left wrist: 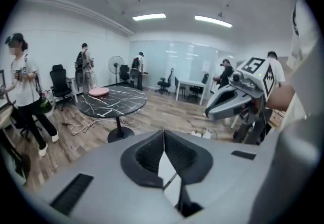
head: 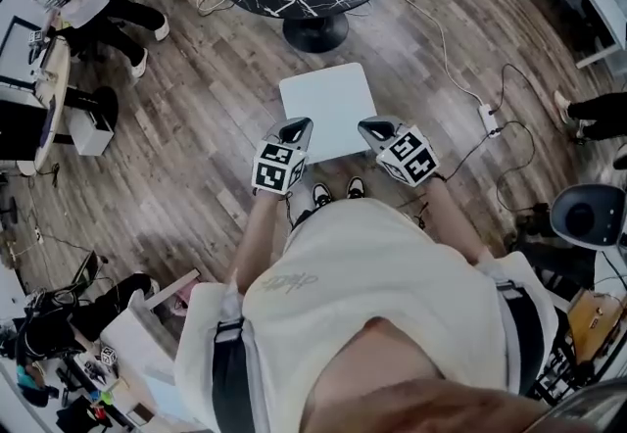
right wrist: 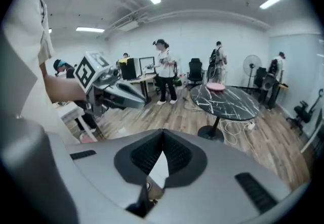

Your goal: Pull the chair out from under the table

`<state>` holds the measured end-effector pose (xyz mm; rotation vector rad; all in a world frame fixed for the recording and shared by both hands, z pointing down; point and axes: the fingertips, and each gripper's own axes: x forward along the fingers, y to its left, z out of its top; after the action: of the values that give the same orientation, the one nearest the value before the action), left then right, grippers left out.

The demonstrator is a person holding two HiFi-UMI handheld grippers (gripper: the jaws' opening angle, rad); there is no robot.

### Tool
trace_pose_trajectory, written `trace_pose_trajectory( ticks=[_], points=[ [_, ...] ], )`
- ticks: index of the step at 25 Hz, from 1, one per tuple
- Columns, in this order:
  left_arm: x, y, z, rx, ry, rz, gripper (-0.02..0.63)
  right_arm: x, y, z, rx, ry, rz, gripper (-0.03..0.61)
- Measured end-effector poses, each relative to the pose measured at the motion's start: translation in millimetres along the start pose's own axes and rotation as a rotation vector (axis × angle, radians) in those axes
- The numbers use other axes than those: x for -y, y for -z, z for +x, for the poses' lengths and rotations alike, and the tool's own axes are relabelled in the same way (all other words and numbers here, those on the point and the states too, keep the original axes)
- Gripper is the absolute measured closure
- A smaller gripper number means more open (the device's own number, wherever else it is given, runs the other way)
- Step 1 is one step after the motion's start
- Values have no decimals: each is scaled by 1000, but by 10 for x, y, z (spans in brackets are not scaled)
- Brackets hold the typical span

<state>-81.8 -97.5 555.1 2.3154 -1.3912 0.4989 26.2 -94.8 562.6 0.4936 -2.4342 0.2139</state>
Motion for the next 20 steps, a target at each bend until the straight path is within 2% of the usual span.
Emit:
trace_pose_trajectory(
  ticks=[2, 5, 9, 12, 14, 20],
  points=[
    [-127, -187, -118, 75, -50, -47, 591, 153, -200, -148, 84, 53, 66, 572],
    [-275, -447, -274, 146, -108, -53, 591, 368, -475, -359, 194, 120, 120, 574],
    [-349, -792, -428, 208, -153, 3, 591, 571, -825, -597, 307, 219, 81, 574],
    [-381, -1099, -495, 251, -189, 88, 591, 678, -1076, -735, 390, 294, 22, 574],
    [-398, -1315, -571, 289, -208, 130, 591, 687, -1200, -776, 428, 295, 31, 574],
    [-392, -1803, -809, 390, -225, 171, 590, 622, -1525, -894, 498, 280, 19, 574]
  ],
)
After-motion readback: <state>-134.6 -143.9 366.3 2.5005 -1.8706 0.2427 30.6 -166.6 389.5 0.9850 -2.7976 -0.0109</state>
